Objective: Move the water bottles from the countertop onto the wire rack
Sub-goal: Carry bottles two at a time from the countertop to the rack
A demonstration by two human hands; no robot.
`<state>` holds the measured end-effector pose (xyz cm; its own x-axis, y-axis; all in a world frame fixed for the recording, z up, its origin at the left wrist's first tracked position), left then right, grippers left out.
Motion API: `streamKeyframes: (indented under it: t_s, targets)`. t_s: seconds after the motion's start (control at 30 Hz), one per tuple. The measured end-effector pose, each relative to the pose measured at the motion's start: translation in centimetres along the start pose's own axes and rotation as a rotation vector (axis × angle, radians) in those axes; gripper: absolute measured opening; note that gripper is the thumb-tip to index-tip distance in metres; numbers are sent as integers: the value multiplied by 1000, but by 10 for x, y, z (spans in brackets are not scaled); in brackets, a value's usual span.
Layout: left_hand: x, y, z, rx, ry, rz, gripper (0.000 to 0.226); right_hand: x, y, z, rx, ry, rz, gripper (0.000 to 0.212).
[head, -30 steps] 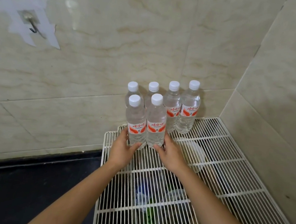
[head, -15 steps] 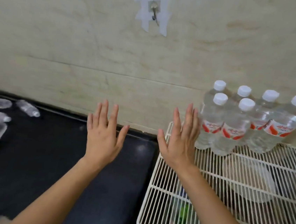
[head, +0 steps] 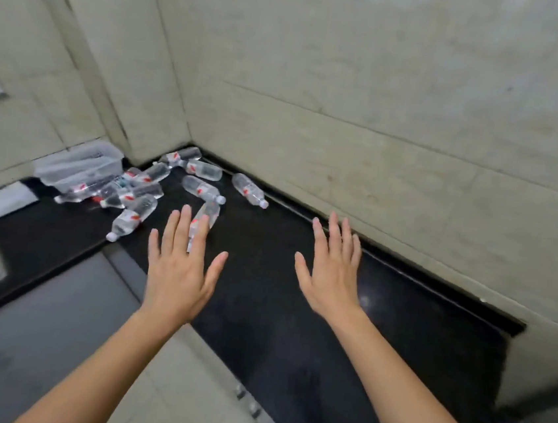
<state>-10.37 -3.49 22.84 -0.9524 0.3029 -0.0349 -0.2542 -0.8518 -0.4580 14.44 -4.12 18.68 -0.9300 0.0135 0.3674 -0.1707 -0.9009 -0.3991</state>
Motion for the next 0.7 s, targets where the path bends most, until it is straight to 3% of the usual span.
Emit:
streamKeyframes:
  t_s: [0.2, 0.53, 0.7]
  targets:
    - [154, 1, -14, 71, -22, 131, 74, 124, -22, -87, 154, 16, 129, 68]
    - [275, -39, -136, 296, 4, 262, 74, 165, -113, -232, 328, 94, 167, 70]
    - [334, -79, -199, 477, 28, 346, 75, 191, -171, -314, 504, 104, 209, 72]
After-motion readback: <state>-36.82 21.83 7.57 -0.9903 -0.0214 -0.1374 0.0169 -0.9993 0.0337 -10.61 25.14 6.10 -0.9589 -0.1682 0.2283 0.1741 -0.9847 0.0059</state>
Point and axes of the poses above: each hand's wrist, its own y-axis away from the middle knuckle, its own z-axis out of the back of the hand, x = y × z, the point moved 8 cm from there along -y, towards the middle knuckle, and after that the axes turned 3 degrees about -z, right-handed, at the moved point
